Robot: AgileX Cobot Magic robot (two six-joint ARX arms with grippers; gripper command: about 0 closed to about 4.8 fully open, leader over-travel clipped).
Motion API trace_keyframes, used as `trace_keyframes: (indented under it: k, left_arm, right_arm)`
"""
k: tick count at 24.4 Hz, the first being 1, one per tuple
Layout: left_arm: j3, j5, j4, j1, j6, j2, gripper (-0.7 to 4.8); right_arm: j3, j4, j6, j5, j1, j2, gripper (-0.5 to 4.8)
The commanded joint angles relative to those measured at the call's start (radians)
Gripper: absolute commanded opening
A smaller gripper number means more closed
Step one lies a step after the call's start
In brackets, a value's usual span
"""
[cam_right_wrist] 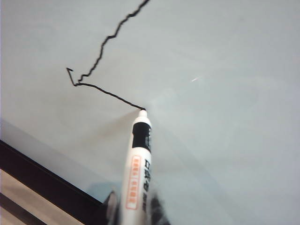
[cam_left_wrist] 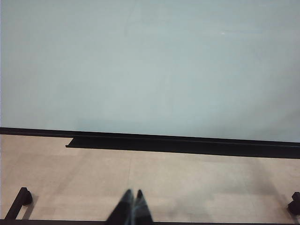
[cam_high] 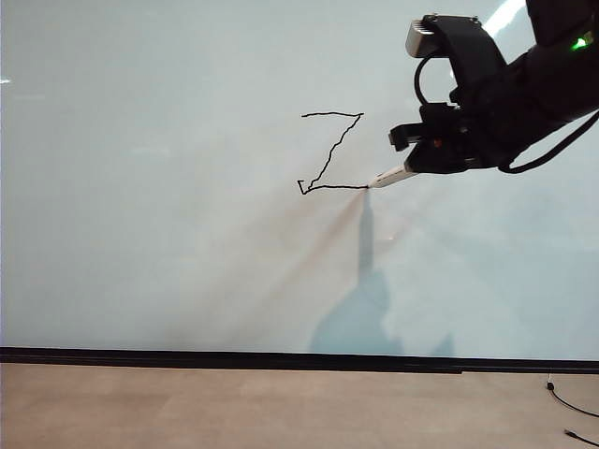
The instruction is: Pick up the pen on the shelf to the right of the whiteboard and write the letter Z.
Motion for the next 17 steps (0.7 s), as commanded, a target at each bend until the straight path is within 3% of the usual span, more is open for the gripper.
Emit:
trace_keyframes:
  k: [1, 6, 9, 17]
  left_arm:
    - [0.002, 0.000, 0.011, 0.000, 0.005, 0.000, -0.05]
    - [0.002, 0.000, 0.011, 0.000, 0.005, 0.000, -0.05]
    - [0.002, 0.000, 0.011, 0.000, 0.005, 0.000, -0.04]
    - [0.002, 0.000, 0.011, 0.000, 0.005, 0.000, -0.04]
  right_arm:
    - [-0.013, 0.028, 0.001, 0.029, -0.005, -0.021, -0.09]
    - [-0.016, 0.036, 0.001, 0.014, -0.005, -0.021, -0.09]
    - [-0.029, 0.036, 0.002, -0.066, 0.005, -0.048, -0.09]
    - [-0.142, -0.013, -0.030, -0.044, 0.081, -0.267, -0.09]
